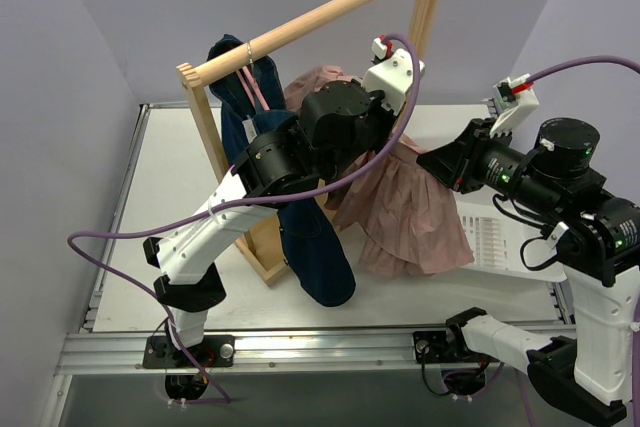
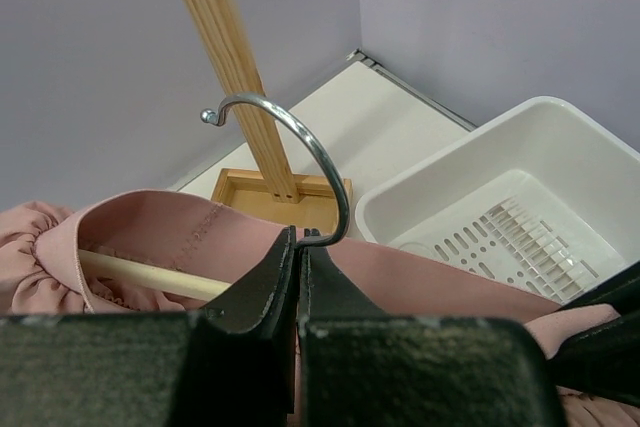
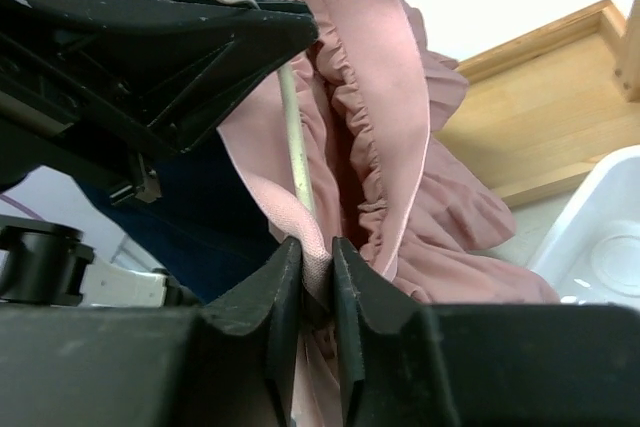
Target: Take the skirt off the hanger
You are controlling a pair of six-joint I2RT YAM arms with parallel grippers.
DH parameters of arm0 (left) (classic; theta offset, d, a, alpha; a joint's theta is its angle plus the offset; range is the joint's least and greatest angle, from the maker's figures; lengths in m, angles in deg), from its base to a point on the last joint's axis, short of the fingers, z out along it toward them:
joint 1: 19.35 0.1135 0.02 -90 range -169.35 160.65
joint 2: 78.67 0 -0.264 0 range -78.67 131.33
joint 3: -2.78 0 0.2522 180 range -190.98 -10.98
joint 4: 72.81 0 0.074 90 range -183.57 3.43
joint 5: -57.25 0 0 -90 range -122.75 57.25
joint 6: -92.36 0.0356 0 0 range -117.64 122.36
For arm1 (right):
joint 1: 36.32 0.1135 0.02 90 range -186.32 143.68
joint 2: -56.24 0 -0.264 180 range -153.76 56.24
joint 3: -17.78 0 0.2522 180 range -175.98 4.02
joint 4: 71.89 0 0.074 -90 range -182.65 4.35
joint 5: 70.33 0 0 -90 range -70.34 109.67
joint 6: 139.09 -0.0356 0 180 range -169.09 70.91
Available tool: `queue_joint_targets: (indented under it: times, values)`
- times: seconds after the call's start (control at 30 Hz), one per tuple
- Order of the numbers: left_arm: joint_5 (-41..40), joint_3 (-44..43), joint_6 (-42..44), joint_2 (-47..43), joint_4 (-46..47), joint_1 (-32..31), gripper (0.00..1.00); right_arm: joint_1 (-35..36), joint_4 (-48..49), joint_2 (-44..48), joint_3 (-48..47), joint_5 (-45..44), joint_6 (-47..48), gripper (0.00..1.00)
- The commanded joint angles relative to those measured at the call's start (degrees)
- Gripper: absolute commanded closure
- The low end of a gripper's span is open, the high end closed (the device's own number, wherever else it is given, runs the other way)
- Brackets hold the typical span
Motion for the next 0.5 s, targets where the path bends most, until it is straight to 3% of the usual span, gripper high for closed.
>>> queue_joint_targets:
  times: [0.0,0.13,0.37,0.43,0.47]
  values:
    - [-1.23,-2.46,0.5,-0.94,3.21,-0.1,0.98,0.09,1.27,0.35,-1.23,-2.25,0.2,0.84]
    - [-1.41,-1.84,0.59,-1.12,3.47,-0.1,0.98,0.17,0.57,-0.35,-2.29,-2.78,-0.24,0.84]
    - [-0.88,-1.93,0.15,-1.12,3.56,-0.1,0.98,0.17,0.4,-1.32,-3.52,-1.99,-0.24,0.69]
    - [-0.97,-1.93,0.15,-1.12,3.65,-0.1,0.98,0.17,0.74,-1.41,-3.69,-1.11,-0.24,0.71]
    - [-0.97,-1.93,0.15,-1.12,3.48,-0.1,0.98,0.17,0.83,-1.41,-3.69,-1.02,-0.24,0.79]
